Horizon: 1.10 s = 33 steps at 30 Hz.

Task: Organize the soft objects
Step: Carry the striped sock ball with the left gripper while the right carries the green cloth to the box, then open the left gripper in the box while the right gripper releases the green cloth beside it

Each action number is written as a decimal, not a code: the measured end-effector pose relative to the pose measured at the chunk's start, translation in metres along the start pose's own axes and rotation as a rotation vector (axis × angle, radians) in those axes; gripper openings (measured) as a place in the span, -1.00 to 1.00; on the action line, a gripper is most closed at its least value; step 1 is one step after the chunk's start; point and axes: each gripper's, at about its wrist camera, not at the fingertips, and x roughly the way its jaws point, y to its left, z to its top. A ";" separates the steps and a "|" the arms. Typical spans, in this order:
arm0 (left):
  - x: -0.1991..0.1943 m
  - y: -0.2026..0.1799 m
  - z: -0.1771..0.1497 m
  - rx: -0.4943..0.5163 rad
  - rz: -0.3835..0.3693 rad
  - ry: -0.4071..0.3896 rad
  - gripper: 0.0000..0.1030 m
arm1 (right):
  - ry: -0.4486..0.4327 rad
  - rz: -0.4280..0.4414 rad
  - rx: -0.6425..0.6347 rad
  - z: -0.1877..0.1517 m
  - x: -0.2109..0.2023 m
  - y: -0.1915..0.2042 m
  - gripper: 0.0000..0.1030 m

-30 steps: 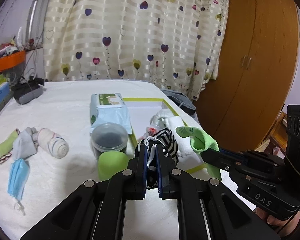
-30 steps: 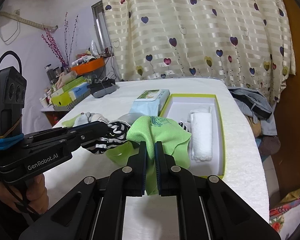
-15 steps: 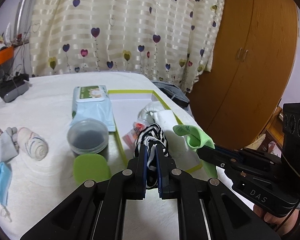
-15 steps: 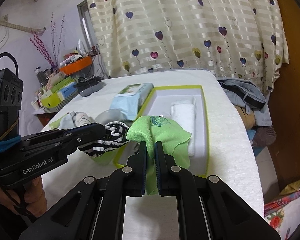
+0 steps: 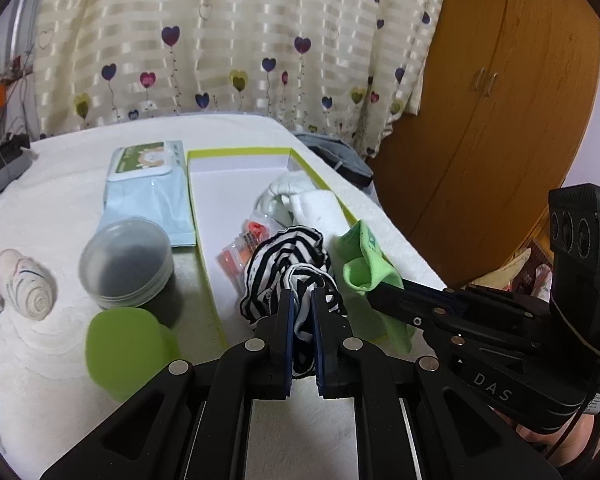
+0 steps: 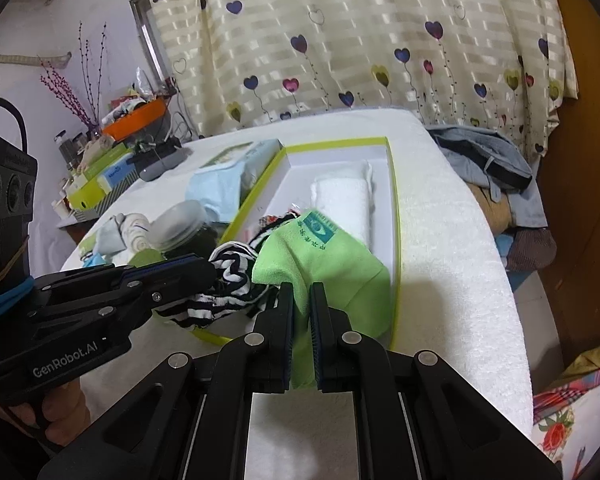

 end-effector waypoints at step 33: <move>0.072 0.011 0.030 -0.051 0.111 0.091 -0.84 | 0.108 -0.012 -0.016 0.035 0.056 -0.027 -0.66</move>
